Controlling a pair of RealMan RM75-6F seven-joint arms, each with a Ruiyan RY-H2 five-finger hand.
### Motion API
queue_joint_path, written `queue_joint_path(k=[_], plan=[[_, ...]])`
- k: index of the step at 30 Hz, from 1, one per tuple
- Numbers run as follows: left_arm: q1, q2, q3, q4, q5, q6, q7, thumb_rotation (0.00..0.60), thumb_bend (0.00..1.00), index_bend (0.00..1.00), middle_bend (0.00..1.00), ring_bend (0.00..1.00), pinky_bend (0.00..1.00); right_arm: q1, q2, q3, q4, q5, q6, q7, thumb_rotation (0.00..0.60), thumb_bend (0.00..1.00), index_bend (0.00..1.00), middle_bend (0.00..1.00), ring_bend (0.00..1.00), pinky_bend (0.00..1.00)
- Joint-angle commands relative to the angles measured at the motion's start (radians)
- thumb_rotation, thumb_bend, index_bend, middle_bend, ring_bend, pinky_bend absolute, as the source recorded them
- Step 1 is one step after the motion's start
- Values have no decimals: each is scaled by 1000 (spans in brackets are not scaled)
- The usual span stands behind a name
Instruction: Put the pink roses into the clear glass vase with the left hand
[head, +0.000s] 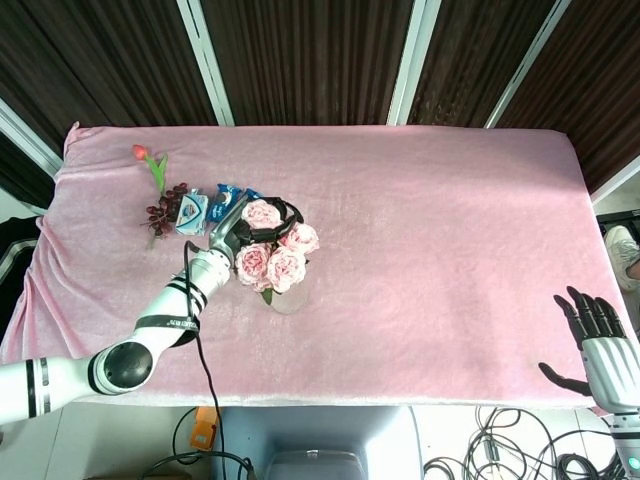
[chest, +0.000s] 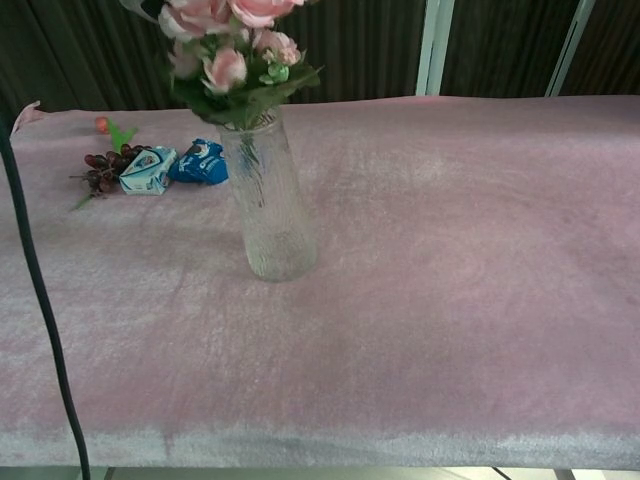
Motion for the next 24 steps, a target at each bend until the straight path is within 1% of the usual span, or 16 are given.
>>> queue_joint_path(k=[1, 3, 6, 7, 9, 10, 12, 13, 14, 17, 21, 23, 24], plan=[[5, -29, 11, 37, 17, -52, 1, 600, 398, 145, 363, 360, 563, -2, 1, -1, 0, -1, 2, 1, 600, 286, 0, 0, 0, 0], [11, -36, 16, 49, 31, -73, 5, 600, 389, 64, 289, 271, 478, -1, 1, 2, 1, 3, 1, 3, 600, 286, 0, 0, 0, 0], [30, -53, 6, 60, 54, -84, -11, 600, 381, 4, 209, 160, 354, -1, 1, 3, 2, 8, -1, 2, 600, 286, 0, 0, 0, 0], [38, -63, 1, 62, 71, -78, -15, 600, 377, 1, 190, 134, 325, -1, 2, 2, 2, 8, -2, 2, 600, 286, 0, 0, 0, 0], [49, -78, -4, 64, 103, -60, -13, 600, 354, 0, 114, 49, 220, -2, 2, 1, 1, 5, -1, 2, 600, 286, 0, 0, 0, 0], [55, -86, -4, 63, 131, -48, -4, 600, 344, 0, 78, 26, 175, -3, 3, 0, 1, 4, 0, 2, 600, 286, 0, 0, 0, 0], [62, -87, 1, 57, 173, -36, 16, 600, 300, 0, 8, 0, 49, -4, 4, 0, 1, 3, 1, 6, 600, 286, 0, 0, 0, 0], [69, -84, 0, 48, 198, -24, 28, 600, 284, 0, 0, 0, 22, -4, 5, 0, 2, 4, 1, 8, 600, 285, 0, 0, 0, 0], [75, -81, 1, 39, 218, -13, 39, 600, 257, 0, 0, 0, 1, -4, 6, 0, 3, 4, 1, 10, 600, 285, 0, 0, 0, 0], [98, -61, 5, -3, 300, 23, 80, 600, 222, 0, 0, 0, 0, -4, 7, -1, 3, 3, -1, 11, 600, 285, 0, 0, 0, 0], [133, -32, 12, -65, 391, 97, 135, 599, 209, 0, 0, 0, 0, -4, 6, -6, 2, -7, 0, 6, 600, 285, 0, 0, 0, 0], [167, -2, 18, -118, 449, 140, 160, 599, 207, 0, 0, 0, 0, -5, 7, -9, 2, -14, 1, 6, 600, 286, 0, 0, 0, 0], [196, 24, 32, -150, 502, 173, 188, 599, 206, 0, 0, 0, 0, -6, 7, -10, 3, -16, 4, 6, 600, 286, 0, 0, 0, 0]])
